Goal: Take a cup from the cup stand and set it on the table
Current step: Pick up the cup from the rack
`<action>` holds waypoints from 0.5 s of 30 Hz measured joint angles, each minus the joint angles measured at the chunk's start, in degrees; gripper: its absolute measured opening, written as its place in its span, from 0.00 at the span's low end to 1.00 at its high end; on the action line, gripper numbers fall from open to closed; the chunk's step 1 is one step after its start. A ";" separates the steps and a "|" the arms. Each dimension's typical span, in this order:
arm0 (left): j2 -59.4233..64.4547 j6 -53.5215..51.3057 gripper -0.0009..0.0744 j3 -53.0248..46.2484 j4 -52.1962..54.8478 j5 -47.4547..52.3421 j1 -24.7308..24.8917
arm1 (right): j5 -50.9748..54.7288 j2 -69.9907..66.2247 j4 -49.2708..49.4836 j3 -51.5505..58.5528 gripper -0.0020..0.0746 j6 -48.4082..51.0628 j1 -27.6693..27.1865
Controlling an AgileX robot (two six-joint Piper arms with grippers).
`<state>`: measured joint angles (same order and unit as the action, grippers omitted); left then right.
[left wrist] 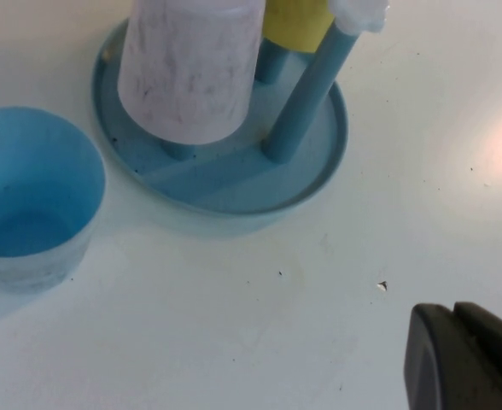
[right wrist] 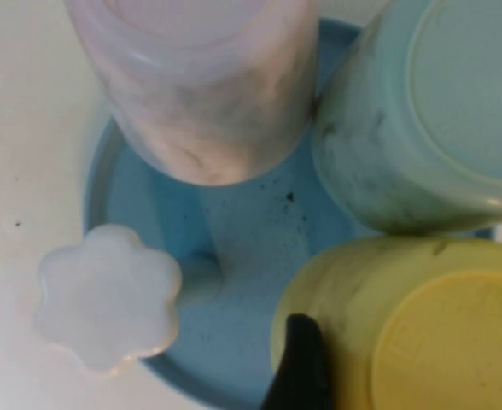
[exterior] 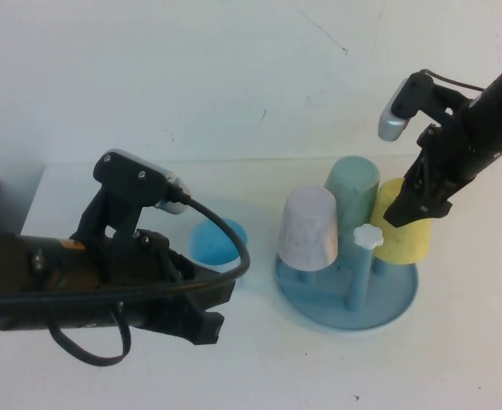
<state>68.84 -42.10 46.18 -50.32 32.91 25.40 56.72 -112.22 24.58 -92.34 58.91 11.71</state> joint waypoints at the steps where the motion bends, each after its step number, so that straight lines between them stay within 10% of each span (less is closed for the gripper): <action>1: 0.00 0.10 0.01 0.00 0.00 -0.04 0.00 | 0.09 0.00 0.00 0.00 0.75 0.00 0.00; 15: 0.00 0.34 0.01 0.00 -7.99 -0.60 0.00 | 12.32 6.10 -1.14 -12.63 0.75 -3.50 0.00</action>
<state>68.84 -41.76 46.18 -58.32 32.31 25.40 69.04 -106.12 23.44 -104.97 55.42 11.71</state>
